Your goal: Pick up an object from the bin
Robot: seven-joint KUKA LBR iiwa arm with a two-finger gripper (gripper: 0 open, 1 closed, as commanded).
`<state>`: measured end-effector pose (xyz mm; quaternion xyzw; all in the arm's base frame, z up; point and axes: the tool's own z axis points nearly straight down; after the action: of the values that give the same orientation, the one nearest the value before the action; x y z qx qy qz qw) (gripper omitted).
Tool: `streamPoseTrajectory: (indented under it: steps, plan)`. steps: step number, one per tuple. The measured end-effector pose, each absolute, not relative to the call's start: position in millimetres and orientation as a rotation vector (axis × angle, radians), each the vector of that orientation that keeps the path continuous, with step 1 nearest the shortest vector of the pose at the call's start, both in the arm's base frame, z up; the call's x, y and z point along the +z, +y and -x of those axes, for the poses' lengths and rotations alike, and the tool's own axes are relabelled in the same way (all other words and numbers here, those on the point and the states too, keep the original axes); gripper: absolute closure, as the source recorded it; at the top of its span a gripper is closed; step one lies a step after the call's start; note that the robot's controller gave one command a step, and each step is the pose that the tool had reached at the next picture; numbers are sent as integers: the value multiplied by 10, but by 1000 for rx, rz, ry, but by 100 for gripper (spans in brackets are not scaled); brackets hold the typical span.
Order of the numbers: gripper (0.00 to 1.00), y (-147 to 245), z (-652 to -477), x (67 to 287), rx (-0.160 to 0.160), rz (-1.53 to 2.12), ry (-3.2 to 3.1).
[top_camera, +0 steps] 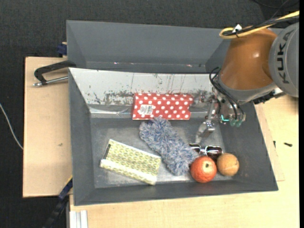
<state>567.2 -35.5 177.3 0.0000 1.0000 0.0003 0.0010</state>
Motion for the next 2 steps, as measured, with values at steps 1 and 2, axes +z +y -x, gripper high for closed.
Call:
streamPoseTrajectory:
  steps: [1, 2]
  plan:
    - [100, -442, -4990, 742, 4, 45, 3132]
    - [100, -442, -4990, 742, 3, 46, 3132]
